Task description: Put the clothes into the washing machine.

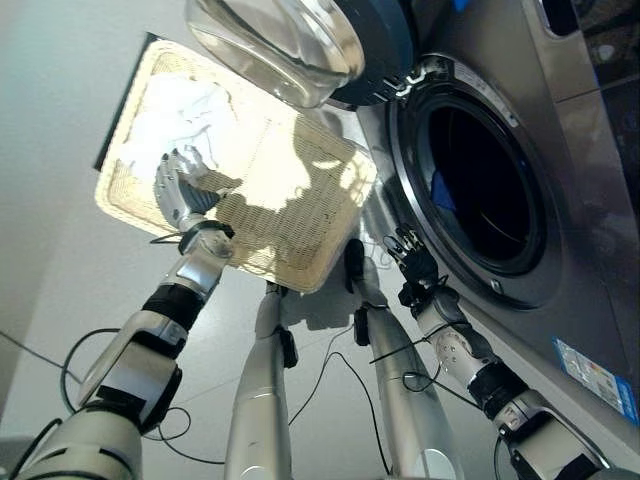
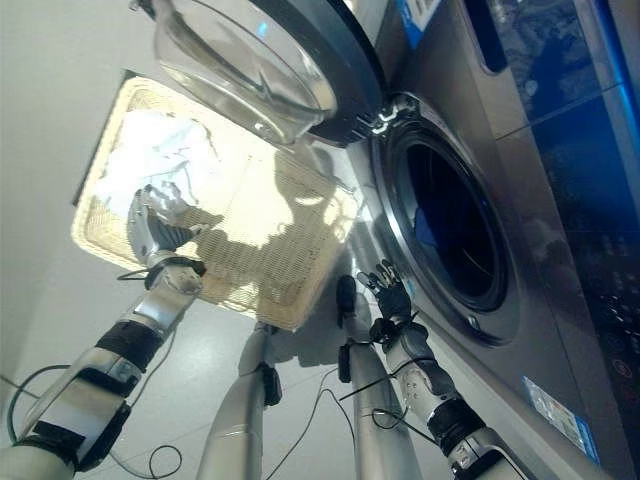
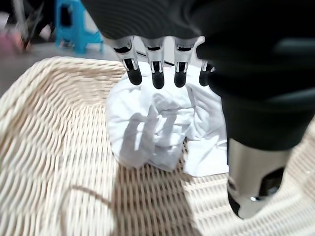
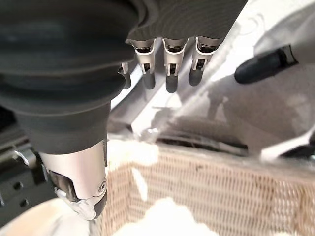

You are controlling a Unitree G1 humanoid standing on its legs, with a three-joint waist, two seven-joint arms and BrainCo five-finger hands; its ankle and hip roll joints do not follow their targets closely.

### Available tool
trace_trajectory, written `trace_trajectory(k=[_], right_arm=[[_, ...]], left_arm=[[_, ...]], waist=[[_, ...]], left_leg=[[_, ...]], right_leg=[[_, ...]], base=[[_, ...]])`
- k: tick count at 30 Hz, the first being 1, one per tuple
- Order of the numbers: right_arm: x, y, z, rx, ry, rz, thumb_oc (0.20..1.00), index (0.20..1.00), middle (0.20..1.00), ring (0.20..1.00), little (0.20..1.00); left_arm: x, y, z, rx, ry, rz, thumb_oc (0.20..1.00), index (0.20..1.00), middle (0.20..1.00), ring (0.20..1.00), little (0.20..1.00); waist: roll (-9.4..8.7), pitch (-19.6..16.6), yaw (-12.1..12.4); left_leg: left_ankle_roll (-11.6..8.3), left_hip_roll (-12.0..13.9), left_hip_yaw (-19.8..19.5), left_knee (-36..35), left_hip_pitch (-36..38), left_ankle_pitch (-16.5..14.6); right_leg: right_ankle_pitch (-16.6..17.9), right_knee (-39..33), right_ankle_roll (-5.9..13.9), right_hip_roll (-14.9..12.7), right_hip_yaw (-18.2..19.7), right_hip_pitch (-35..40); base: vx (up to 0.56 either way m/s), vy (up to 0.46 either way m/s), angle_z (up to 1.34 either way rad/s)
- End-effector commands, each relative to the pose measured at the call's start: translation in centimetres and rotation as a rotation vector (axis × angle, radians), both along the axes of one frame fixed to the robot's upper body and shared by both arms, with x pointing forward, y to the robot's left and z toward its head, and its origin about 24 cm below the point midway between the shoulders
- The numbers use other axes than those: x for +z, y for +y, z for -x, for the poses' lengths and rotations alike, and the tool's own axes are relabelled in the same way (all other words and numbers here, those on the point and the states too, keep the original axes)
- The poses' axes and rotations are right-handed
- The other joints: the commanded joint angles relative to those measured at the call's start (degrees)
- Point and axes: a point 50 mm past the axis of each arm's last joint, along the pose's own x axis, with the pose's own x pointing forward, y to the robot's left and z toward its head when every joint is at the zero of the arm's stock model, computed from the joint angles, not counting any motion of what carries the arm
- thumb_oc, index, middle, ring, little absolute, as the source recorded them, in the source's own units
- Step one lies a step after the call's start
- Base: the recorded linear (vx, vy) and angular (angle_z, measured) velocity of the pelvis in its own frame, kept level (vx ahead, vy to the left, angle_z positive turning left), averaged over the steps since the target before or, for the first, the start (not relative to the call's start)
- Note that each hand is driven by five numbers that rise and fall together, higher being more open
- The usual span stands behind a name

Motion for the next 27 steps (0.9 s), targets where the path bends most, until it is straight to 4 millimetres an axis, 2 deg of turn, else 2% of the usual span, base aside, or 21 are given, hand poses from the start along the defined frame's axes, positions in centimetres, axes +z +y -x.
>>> trace_trajectory(k=[1, 3, 8, 9, 10, 11, 12, 15, 19, 20, 21, 22, 23, 27], right_arm=[[0.5, -0.1, 1.5, 0.015, -0.08, 0.028, 1.0, 1.0, 1.0, 1.0, 1.0], [0.5, -0.7, 1.8, 0.018, -0.093, 0.046, 1.0, 1.0, 1.0, 1.0, 1.0], [0.4, -1.6, 2.1, 0.024, -0.099, 0.067, 1.0, 1.0, 1.0, 1.0, 1.0], [0.0, -1.7, 2.4, 0.028, -0.089, 0.067, 1.0, 1.0, 1.0, 1.0, 1.0], [0.0, -1.7, 2.5, 0.03, -0.091, 0.059, 1.0, 1.0, 1.0, 1.0, 1.0], [0.5, -1.7, 2.1, 0.028, -0.108, 0.059, 1.0, 1.0, 1.0, 1.0, 1.0], [0.1, -1.6, 2.4, 0.032, -0.096, 0.047, 1.0, 1.0, 1.0, 1.0, 1.0], [0.5, -1.5, 2.3, 0.031, -0.102, 0.019, 1.0, 1.0, 1.0, 1.0, 1.0], [0.8, -1.4, 2.3, 0.041, -0.108, 0.012, 1.0, 1.0, 1.0, 1.0, 1.0], [0.8, -1.4, 2.4, 0.043, -0.109, 0.013, 1.0, 1.0, 1.0, 1.0, 1.0], [0.8, -1.4, 2.4, 0.044, -0.11, 0.014, 1.0, 1.0, 1.0, 1.0, 1.0], [1.1, -1.4, 2.4, 0.046, -0.123, 0.016, 1.0, 1.0, 1.0, 1.0, 1.0], [1.2, -1.4, 2.4, 0.046, -0.13, 0.017, 1.0, 1.0, 1.0, 1.0, 1.0], [1.9, -1.1, 2.3, 0.041, -0.172, 0.029, 1.0, 1.0, 1.0, 1.0, 1.0]], left_arm=[[3.1, 3.5, 0.6, 0.192, -0.023, -0.16, 1.0, 1.0, 1.0, 1.0, 1.0], [4.1, 4.6, 0.9, 0.267, -0.003, -0.206, 1.0, 1.0, 1.0, 1.0, 1.0], [5.7, 5.8, 1.3, 0.372, 0.014, -0.287, 1.0, 1.0, 1.0, 1.0, 1.0], [5.9, 6.3, 1.4, 0.403, 0.03, -0.311, 1.0, 1.0, 1.0, 1.0, 1.0], [6.3, 6.5, 1.5, 0.421, 0.035, -0.322, 1.0, 1.0, 1.0, 1.0, 1.0], [7.0, 6.4, 1.4, 0.423, 0.017, -0.319, 1.0, 1.0, 1.0, 1.0, 1.0], [7.0, 6.7, 1.5, 0.439, 0.036, -0.341, 1.0, 1.0, 1.0, 1.0, 1.0], [8.8, 7.2, 1.7, 0.475, 0.032, -0.38, 1.0, 1.0, 1.0, 1.0, 1.0], [9.7, 7.5, 1.8, 0.485, 0.034, -0.376, 1.0, 1.0, 1.0, 1.0, 1.0], [9.7, 7.4, 1.7, 0.479, 0.038, -0.369, 0.837, 0.837, 0.837, 0.837, 0.837], [9.7, 7.4, 1.7, 0.472, 0.041, -0.365, 0.733, 0.733, 0.733, 0.733, 0.733], [9.7, 7.4, 1.5, 0.445, 0.054, -0.345, 0.335, 0.335, 0.335, 0.335, 0.335], [9.7, 7.3, 1.3, 0.421, 0.054, -0.318, 0.2, 0.2, 0.2, 0.2, 0.2], [9.2, 6.6, 0.7, 0.326, 0.024, -0.189, 0.2, 0.2, 0.2, 0.2, 0.2]], waist=[[-4.07, -1.02, -0.44], [-4.64, -1.02, -1.23], [-5.02, -1.02, -2.34], [-4.91, -1.02, -2.42], [-5.02, -1.02, -2.57], [-5.19, -1.02, -2.81], [-5.16, -1.02, -2.76], [-5.38, -1.02, -3.12], [-5.33, -1.02, -3.3], [-5.28, -1.02, -3.33], [-5.25, -1.02, -3.35], [-5.19, -1.02, -3.34], [-5.12, -1.02, -3.33], [-4.98, -1.02, -3.26]], left_leg=[[-2.25, -3.51, 2.43, 6.88, -3.08, -4.59], [-2.27, -3.34, 2.84, 8.37, -4.77, -5.15], [-2.11, -3.33, 3.36, 10.95, -8.26, -6.38], [-2.41, -3.08, 2.72, 12.08, -8.11, -8.49], [-2.38, -2.98, 2.77, 12.72, -8.99, -8.89], [-1.92, -3.17, 3.54, 12.6, -10.85, -7.24], [-2.25, -3.03, 2.61, 13.53, -10.38, -9.33], [-2.11, -2.96, 2.19, 15.0, -13.72, -9.91], [-1.81, -3.07, 1.38, 16.26, -16.9, -10.29], [-1.8, -3.09, 1.32, 16.46, -17.26, -10.35], [-1.76, -3.16, 1.19, 16.74, -17.7, -10.44], [-1.5, -3.57, 0.35, 18.36, -19.92, -10.98], [-1.36, -3.75, 0.11, 19.0, -20.73, -11.26], [-0.93, -4.25, -0.79, 20.73, -23.07, -12.02]], right_leg=[[8.0, -10.73, 5.03, 2.39, -0.46, 1.99], [8.14, -10.46, 5.23, 2.26, -0.15, 0.37], [8.39, -10.07, 5.57, 1.86, 0.42, -3.19], [7.0, -9.67, 6.02, 2.02, 0.7, -3.06], [7.0, -9.58, 6.14, 1.94, 0.79, -3.78], [8.52, -9.77, 5.76, 1.63, 0.76, -5.66], [6.96, -9.33, 6.15, 2.01, 1.09, -5.03], [7.06, -8.69, 6.27, 2.0, 1.59, -8.01], [6.73, -7.42, 6.21, 2.23, 2.32, -10.93], [6.64, -7.2, 6.21, 2.26, 2.41, -11.28], [6.55, -6.93, 6.19, 2.31, 2.52, -11.71], [6.03, -5.26, 6.04, 2.56, 2.97, -13.81], [5.76, -4.61, 6.03, 2.67, 3.07, -14.59], [4.93, -2.57, 5.91, 3.12, 3.62, -16.9]], base=[[0.02, 0.052, 0.01], [0.02, 0.056, -0.02], [0.04, 0.075, -0.02], [0.09, 0.08, -0.02], [0.03, 0.054, -0.02], [0.02, 0.037, -0.02], [0.01, 0.035, 0.0], [0.04, 0.054, 0.01], [0.01, 0.052, -0.01], [0.0, 0.0, 0.0], [0.03, 0.034, -0.01], [0.03, 0.034, 0.0], [0.04, 0.038, -0.02], [0.01, 0.004, -0.01]])
